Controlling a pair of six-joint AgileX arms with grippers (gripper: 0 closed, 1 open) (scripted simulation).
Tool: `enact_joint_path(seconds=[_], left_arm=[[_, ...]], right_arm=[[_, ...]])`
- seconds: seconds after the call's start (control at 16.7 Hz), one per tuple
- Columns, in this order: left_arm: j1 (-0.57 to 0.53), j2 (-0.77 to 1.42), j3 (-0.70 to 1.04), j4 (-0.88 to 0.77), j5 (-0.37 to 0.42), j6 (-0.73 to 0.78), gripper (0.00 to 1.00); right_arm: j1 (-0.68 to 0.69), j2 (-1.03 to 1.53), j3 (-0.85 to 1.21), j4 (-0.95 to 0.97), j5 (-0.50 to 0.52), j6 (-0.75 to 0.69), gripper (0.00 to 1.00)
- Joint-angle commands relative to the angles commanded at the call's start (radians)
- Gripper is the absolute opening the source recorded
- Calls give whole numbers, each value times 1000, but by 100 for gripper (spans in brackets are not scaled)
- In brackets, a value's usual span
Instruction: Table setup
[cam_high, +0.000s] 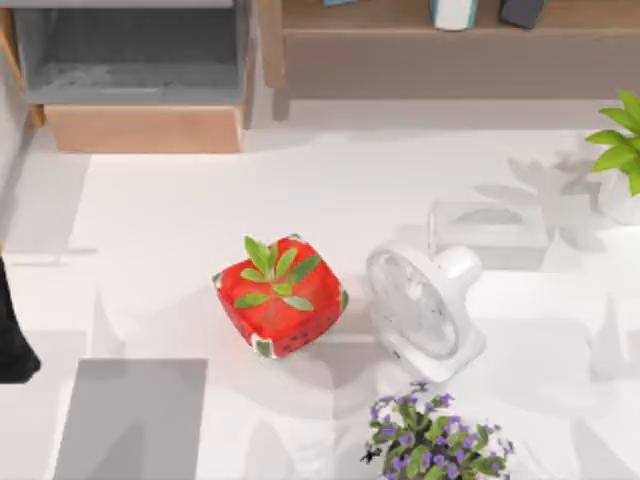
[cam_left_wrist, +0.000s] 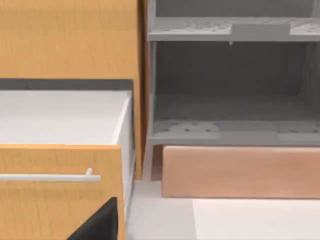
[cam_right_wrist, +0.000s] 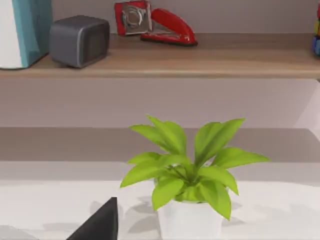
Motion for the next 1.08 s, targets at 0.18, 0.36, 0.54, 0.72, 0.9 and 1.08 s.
enact_joint_path(seconds=[0.18, 0.36, 0.54, 0.72, 0.9, 1.08], left_arm=[[2, 9, 9, -5, 0, 4, 100], [21, 91, 90, -52, 0, 35, 100], [53, 252, 244, -143, 6, 95, 100], [95, 472, 446, -262, 17, 172, 100], [142, 742, 684, -403, 33, 260, 100], [191, 1044, 946, -552, 53, 351, 100]], right_arm=[[0, 0, 0, 0, 0, 0, 100], [0, 0, 0, 0, 0, 0, 100], [0, 0, 0, 0, 0, 0, 100], [0, 0, 0, 0, 0, 0, 100], [0, 0, 0, 0, 0, 0, 100], [0, 0, 0, 0, 0, 0, 100]])
